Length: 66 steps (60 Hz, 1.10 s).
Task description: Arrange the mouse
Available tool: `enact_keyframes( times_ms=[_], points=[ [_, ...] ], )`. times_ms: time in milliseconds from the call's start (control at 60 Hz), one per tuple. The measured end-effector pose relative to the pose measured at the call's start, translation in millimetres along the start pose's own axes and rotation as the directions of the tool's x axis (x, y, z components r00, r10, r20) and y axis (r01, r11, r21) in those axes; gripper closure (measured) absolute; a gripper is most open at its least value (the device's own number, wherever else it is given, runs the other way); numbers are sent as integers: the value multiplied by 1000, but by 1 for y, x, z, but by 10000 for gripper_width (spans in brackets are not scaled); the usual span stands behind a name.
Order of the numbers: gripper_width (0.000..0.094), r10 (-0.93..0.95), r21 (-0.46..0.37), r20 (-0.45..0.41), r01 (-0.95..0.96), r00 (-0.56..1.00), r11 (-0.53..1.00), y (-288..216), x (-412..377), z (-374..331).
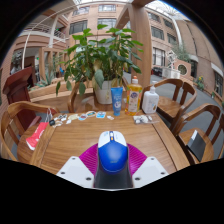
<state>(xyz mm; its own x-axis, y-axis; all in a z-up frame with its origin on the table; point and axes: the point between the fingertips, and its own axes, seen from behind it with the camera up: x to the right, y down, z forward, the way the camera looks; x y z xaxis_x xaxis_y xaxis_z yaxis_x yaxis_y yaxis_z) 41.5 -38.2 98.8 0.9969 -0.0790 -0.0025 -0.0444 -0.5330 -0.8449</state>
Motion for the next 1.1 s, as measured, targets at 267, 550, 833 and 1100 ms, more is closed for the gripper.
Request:
enact_keyframes(
  times_ms=[267, 550, 833, 1100],
  points=[
    [504, -12, -150, 0, 12, 1000, 989, 89, 17, 33],
    [229, 2, -202, 17, 1, 1000, 979, 100, 14, 22],
    [81, -2, -64, -19, 1, 1000, 998, 34, 19, -88],
    [79, -13, 21, -7, 13, 1000, 1000, 12, 15, -205]
  ],
)
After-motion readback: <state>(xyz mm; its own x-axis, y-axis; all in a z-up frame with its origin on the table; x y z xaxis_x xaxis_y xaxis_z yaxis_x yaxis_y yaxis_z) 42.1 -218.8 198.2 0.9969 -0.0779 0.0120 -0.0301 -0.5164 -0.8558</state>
